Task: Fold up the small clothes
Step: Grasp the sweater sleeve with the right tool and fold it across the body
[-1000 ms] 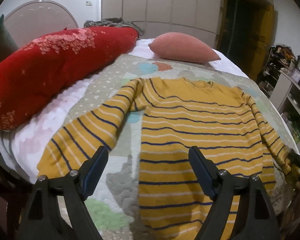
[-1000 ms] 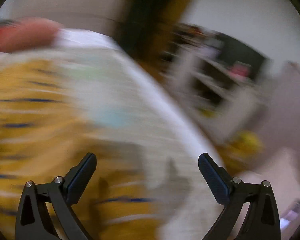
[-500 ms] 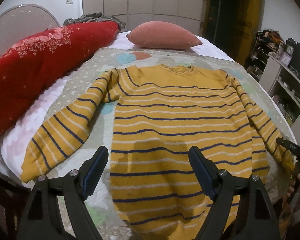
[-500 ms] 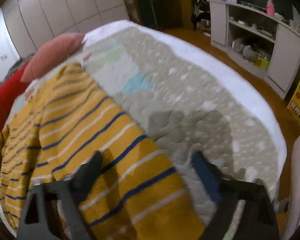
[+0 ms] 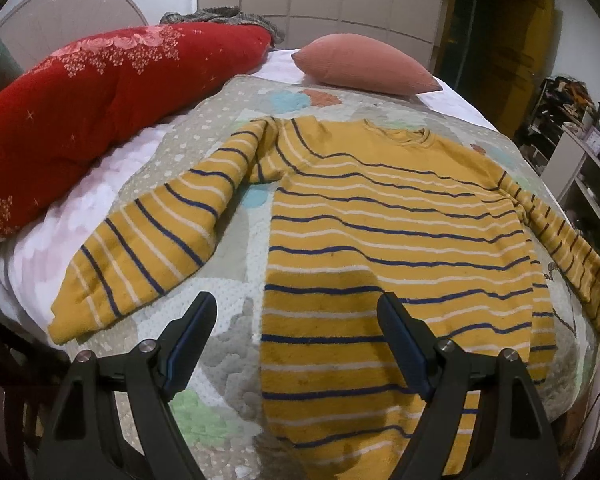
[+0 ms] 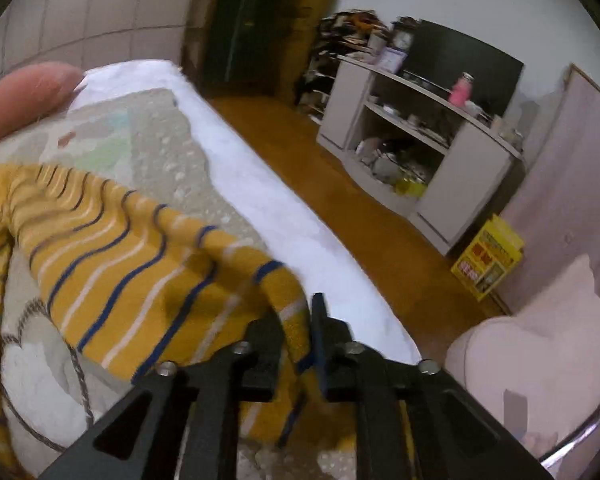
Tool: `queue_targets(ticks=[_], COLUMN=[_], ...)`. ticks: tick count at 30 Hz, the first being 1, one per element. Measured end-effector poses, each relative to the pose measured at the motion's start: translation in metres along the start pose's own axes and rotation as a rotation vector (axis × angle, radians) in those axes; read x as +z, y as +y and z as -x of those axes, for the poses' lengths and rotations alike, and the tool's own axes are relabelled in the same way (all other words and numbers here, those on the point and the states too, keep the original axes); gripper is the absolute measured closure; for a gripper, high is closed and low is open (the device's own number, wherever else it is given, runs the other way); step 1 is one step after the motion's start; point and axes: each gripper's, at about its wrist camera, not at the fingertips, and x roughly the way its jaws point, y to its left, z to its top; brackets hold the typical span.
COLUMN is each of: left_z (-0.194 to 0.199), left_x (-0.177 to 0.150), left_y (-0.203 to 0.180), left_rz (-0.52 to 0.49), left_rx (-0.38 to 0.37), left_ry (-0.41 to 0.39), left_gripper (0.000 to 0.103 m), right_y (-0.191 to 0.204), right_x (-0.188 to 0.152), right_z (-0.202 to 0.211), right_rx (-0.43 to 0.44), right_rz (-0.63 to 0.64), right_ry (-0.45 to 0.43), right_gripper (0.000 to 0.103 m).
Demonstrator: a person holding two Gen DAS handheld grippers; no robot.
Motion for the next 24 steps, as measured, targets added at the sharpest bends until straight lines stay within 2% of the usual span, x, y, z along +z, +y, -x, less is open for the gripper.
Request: queue_targets(ticks=[1, 2, 5, 8, 11, 16, 19, 20, 21, 22, 23, 24], left_z=[-0.001, -0.003, -0.008, -0.010, -0.010, -0.010, -0.010, -0.010, -0.009, -0.008, -0.008, -0.007], left_x=[0.000, -0.001, -0.003, -0.004, -0.006, -0.007, -0.009, -0.010, -0.010, -0.011, -0.011, -0.012], left_y=[0.000, 0.000, -0.003, -0.005, -0.004, -0.003, -0.002, -0.002, -0.002, -0.002, -0.002, -0.002], left_rz=[0.002, 0.003, -0.012, -0.022, -0.017, -0.014, -0.011, -0.010, -0.009, -0.010, -0.010, -0.010], left_rx=[-0.002, -0.006, -0.017, -0.018, -0.024, -0.023, -0.023, -0.024, -0.025, -0.024, -0.026, -0.028], left_ry=[0.004, 0.010, 0.023, 0.022, 0.024, 0.022, 0.026, 0.024, 0.022, 0.021, 0.019, 0.018], left_gripper=[0.022, 0.021, 0.021, 0.021, 0.021, 0.021, 0.021, 0.021, 0.021, 0.021, 0.021, 0.021], right_y=[0.003, 0.007, 0.024, 0.048, 0.059, 0.100, 0.123, 0.128, 0.135, 0.139, 0.145, 0.145], right_x=[0.001, 0.002, -0.006, -0.009, -0.022, -0.052, -0.074, -0.079, -0.083, -0.085, -0.087, -0.087], right_z=[0.003, 0.005, 0.022, 0.041, 0.062, 0.058, 0.053, 0.053, 0.057, 0.059, 0.062, 0.063], right_rx=[0.032, 0.059, 0.136, 0.213, 0.351, 0.619, 0.714, 0.725, 0.728, 0.736, 0.759, 0.773], right_rz=[-0.014, -0.019, 0.002, 0.022, 0.025, 0.036, 0.050, 0.052, 0.065, 0.080, 0.102, 0.114], right_ry=[-0.003, -0.010, -0.052, -0.074, -0.051, 0.112, 0.196, 0.199, 0.185, 0.179, 0.178, 0.185], right_gripper=[0.075, 0.065, 0.048, 0.045, 0.043, 0.043, 0.043, 0.043, 0.044, 0.055, 0.080, 0.086])
